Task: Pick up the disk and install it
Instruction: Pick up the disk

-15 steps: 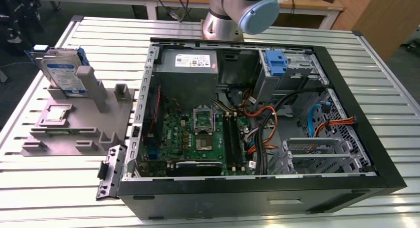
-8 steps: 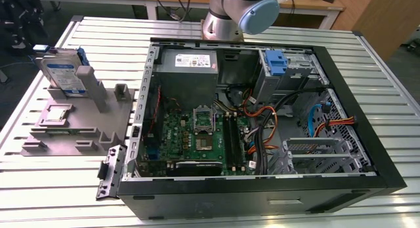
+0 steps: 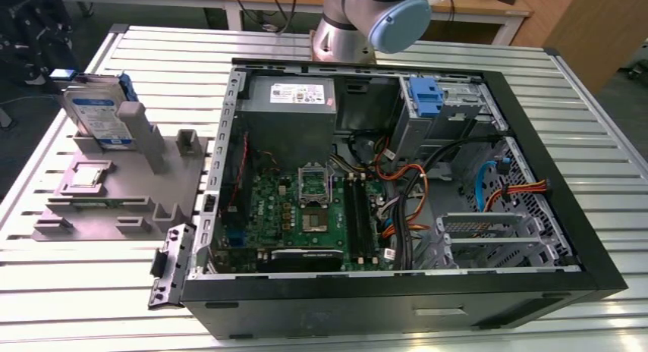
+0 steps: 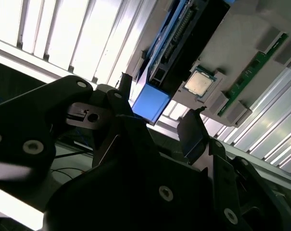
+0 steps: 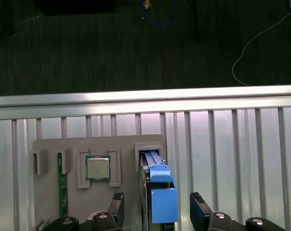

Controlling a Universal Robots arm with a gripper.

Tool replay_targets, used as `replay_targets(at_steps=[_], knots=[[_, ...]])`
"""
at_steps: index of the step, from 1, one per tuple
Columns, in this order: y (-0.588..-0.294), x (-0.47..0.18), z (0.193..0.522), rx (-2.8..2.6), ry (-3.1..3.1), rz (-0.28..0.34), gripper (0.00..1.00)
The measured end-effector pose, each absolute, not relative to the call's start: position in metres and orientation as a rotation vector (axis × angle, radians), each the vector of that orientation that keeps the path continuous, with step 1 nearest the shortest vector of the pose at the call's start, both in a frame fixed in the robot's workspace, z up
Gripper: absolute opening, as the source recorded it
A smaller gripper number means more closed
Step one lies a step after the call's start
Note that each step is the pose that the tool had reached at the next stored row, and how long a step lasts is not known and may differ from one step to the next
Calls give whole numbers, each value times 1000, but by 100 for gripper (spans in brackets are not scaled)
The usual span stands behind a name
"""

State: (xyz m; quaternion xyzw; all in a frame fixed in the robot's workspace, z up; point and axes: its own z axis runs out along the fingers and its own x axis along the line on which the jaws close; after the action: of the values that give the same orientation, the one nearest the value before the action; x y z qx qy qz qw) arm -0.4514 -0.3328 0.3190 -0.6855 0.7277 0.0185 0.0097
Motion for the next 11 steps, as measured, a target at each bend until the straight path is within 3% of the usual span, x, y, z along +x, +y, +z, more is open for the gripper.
replay_targets(at_steps=[11], knots=[[-332, -451, 298, -2235, 2183, 62, 65]])
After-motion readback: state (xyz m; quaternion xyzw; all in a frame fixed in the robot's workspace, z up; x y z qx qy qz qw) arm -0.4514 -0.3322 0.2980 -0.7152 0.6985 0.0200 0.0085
